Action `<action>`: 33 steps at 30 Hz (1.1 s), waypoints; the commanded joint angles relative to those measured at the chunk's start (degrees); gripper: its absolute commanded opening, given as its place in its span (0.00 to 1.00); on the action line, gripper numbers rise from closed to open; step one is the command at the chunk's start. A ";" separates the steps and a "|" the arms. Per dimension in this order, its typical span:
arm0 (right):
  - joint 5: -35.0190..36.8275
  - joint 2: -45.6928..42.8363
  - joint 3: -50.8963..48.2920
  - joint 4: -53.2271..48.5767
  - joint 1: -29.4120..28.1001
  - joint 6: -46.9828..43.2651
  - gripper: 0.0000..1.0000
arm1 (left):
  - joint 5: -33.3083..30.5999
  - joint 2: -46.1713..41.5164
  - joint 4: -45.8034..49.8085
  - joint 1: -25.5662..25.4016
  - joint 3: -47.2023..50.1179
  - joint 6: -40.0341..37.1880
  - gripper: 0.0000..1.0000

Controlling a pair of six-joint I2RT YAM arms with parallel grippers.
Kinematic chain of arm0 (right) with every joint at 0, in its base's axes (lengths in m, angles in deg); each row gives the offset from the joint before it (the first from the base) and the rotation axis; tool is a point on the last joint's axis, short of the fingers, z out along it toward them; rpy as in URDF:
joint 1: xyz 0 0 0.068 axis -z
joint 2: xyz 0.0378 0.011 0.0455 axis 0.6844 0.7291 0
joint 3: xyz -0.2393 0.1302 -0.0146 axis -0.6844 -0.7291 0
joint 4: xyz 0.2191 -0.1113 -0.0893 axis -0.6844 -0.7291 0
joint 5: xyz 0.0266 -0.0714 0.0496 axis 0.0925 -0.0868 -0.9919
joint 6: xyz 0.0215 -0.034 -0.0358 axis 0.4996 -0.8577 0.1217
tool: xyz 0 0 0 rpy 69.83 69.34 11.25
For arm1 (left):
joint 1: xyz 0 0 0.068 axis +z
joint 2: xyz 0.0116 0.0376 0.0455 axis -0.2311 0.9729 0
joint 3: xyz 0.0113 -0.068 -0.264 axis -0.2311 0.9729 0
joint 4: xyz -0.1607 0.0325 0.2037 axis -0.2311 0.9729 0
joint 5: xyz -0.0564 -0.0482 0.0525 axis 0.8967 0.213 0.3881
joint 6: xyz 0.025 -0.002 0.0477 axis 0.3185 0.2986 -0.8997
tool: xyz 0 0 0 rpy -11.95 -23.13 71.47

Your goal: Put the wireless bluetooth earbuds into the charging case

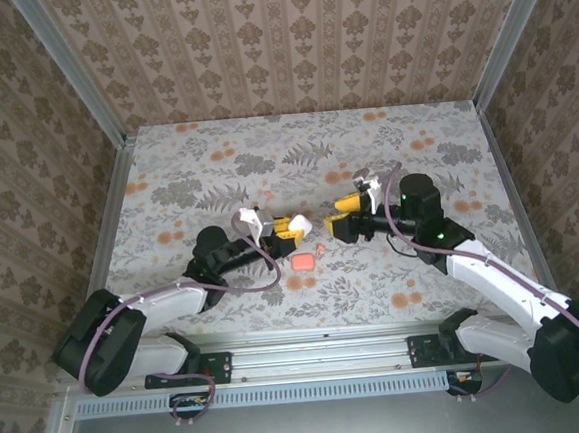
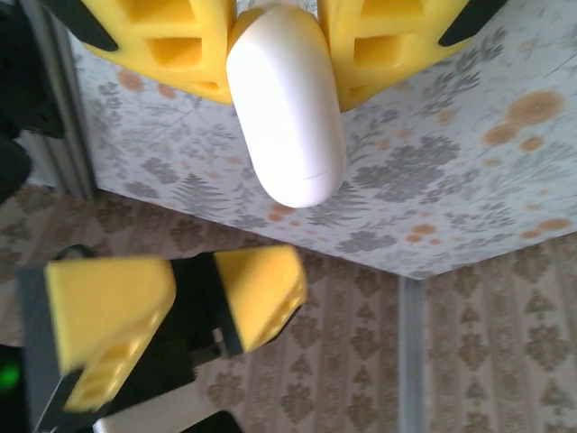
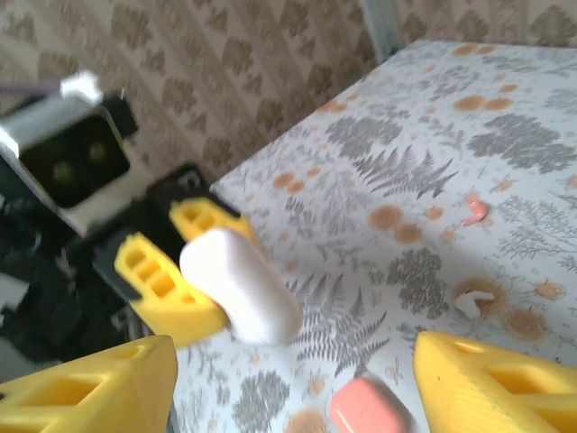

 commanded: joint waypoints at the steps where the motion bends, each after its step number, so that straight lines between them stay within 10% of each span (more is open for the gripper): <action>1: -10.31 0.15 3.24 -8.04 0.40 -19.64 0.69 | 8.08 0.85 -2.45 0.22 -2.57 2.40 0.22; 24: -22.34 14.27 16.69 -25.72 -2.04 -40.98 0.55 | 12.39 0.95 -4.83 -1.18 -3.90 1.29 0.21; 33: -23.70 16.06 18.75 -30.23 -2.66 -44.71 0.35 | 12.16 1.29 -5.20 -2.13 -3.87 0.82 0.21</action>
